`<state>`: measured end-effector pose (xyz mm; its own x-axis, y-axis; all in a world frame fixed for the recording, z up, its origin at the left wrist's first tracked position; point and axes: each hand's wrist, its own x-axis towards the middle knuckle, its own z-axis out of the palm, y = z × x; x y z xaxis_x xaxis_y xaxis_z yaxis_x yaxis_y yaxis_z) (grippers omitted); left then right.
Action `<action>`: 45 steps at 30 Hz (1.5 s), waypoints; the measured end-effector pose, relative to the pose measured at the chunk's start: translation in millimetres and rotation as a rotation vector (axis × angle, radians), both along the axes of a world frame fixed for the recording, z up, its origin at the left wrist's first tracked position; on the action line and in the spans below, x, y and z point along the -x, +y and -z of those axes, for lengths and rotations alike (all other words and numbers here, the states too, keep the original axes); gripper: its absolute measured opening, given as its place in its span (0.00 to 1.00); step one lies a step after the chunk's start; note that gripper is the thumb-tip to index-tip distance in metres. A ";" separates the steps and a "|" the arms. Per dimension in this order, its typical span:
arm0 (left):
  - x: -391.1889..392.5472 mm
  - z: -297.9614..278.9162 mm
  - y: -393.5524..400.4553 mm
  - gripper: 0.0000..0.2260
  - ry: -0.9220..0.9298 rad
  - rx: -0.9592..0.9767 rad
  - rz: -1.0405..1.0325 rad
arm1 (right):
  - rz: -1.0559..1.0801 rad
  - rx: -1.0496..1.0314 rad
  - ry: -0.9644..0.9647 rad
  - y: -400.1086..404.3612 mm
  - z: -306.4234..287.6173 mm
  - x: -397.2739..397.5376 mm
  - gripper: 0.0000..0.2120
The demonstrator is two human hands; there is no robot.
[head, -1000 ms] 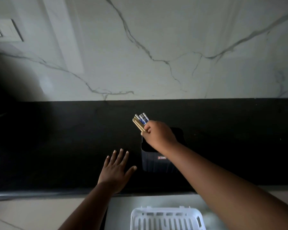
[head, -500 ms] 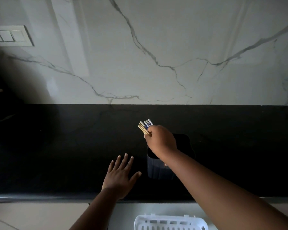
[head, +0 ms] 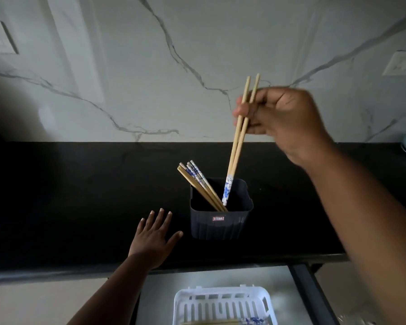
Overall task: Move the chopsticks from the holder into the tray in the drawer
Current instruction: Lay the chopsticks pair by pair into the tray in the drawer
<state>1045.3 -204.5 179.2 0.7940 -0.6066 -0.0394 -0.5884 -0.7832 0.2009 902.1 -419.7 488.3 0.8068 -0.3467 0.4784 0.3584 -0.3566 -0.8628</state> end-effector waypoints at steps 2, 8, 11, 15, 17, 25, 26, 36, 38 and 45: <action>1.2 -1.1 -0.2 0.35 -0.002 -0.004 -0.003 | -0.111 -0.014 -0.056 7.6 -7.8 18.8 0.05; 3.5 -5.5 -2.5 0.34 0.003 -0.021 -0.004 | -0.270 0.024 0.171 26.8 54.2 18.4 0.07; 2.8 -6.2 -3.1 0.33 -0.008 -0.033 -0.003 | -0.333 0.141 0.398 38.0 115.1 16.1 0.08; 2.9 -4.2 -2.4 0.33 -0.009 -0.042 0.003 | -0.448 0.315 0.685 52.9 203.6 27.8 0.07; 2.8 -3.3 -2.1 0.33 -0.006 -0.036 -0.002 | -0.479 0.451 0.792 53.0 240.0 36.7 0.07; 1.9 -2.5 -0.8 0.35 -0.005 -0.051 0.014 | -0.511 0.630 0.927 39.4 312.5 46.3 0.10; 2.5 -2.8 -1.1 0.35 -0.006 -0.051 0.012 | -0.513 0.657 0.941 40.0 318.2 45.7 0.09; 2.6 -3.0 -0.5 0.37 -0.002 -0.058 0.011 | -0.464 0.905 0.983 60.6 357.1 31.3 0.02; 2.6 -3.2 -0.7 0.36 0.000 -0.052 0.009 | -0.421 1.005 1.017 60.8 366.3 32.6 0.04; 1.6 -2.1 -0.5 0.34 0.002 -0.042 0.008 | -0.350 1.017 0.994 51.9 398.1 50.2 0.09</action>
